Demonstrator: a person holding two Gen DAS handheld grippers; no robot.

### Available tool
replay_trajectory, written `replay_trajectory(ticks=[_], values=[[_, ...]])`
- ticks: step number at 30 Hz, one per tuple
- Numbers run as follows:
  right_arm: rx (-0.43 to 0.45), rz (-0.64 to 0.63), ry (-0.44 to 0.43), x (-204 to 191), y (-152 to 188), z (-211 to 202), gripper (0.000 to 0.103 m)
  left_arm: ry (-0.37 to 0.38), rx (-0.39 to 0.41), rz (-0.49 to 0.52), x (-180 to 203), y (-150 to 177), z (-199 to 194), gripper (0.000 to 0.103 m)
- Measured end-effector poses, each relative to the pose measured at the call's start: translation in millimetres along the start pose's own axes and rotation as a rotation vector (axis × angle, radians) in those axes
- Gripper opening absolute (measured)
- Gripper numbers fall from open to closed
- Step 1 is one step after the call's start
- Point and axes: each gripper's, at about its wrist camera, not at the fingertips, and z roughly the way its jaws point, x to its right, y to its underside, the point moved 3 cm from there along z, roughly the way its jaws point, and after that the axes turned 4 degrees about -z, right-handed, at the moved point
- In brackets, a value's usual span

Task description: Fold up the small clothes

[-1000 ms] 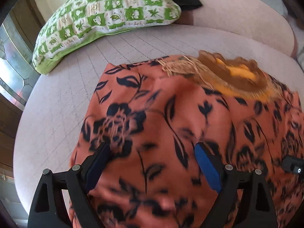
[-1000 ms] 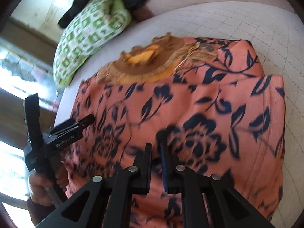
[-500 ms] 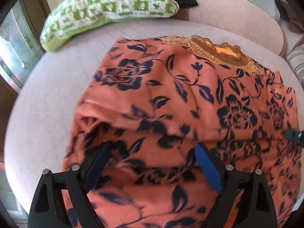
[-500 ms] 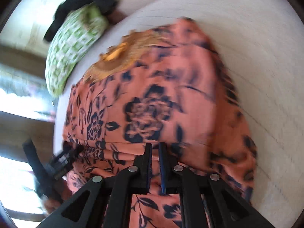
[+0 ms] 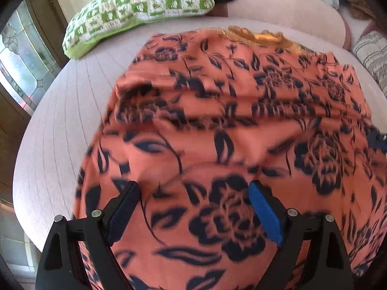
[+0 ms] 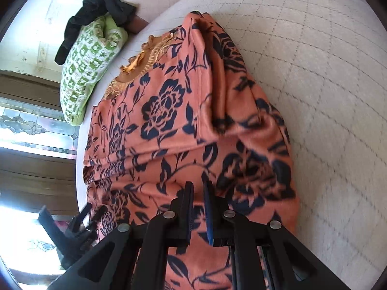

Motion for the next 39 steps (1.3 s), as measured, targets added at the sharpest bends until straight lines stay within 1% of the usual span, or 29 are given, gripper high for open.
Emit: replay_trajectory(ticks=[2, 5, 7, 8, 11, 12, 13, 14, 16, 20, 25, 27, 32, 39], values=[[0.027, -0.016, -0.01, -4, 8, -8, 0.012, 0.003, -0.003, -0.007, 0, 4, -4, 0.091], [0.064, -0.091, -0.058, -25, 21, -15, 0.012, -0.005, 0.007, -0.027, 1, 14, -10, 0.091], [0.063, -0.122, -0.075, -40, 35, -10, 0.012, -0.012, 0.012, -0.034, 3, 20, -13, 0.091], [0.045, -0.134, -0.074, -45, 43, -4, 0.012, -0.017, 0.014, -0.037, 4, 24, -14, 0.091], [-0.032, -0.161, -0.026, -55, 67, 20, 0.013, -0.022, 0.02, -0.047, 4, 34, -18, 0.091], [-0.012, -0.167, -0.013, -58, 73, 23, 0.014, -0.021, 0.022, -0.052, 3, 37, -20, 0.091], [0.032, -0.175, -0.001, -61, 78, 21, 0.015, -0.017, 0.025, -0.057, 3, 41, -21, 0.092], [0.047, -0.185, 0.009, -63, 82, 20, 0.015, -0.016, 0.026, -0.06, 3, 44, -21, 0.092], [0.06, -0.196, 0.017, -63, 89, 19, 0.015, -0.015, 0.031, -0.063, 2, 50, -23, 0.095], [0.064, -0.193, 0.004, -57, 102, 16, 0.015, -0.007, 0.035, -0.072, 1, 60, -26, 0.097], [0.068, -0.266, 0.04, -60, 125, 13, 0.015, -0.008, 0.045, -0.067, 1, 66, -28, 0.099], [0.066, -0.273, 0.043, -60, 130, 13, 0.015, -0.009, 0.048, -0.067, 1, 67, -28, 0.1], [0.058, -0.26, 0.016, -53, 136, 10, 0.015, -0.012, 0.053, -0.067, 0, 68, -28, 0.101], [0.07, -0.258, -0.031, -48, 140, 7, 0.015, -0.016, 0.056, -0.072, 0, 69, -27, 0.103]])
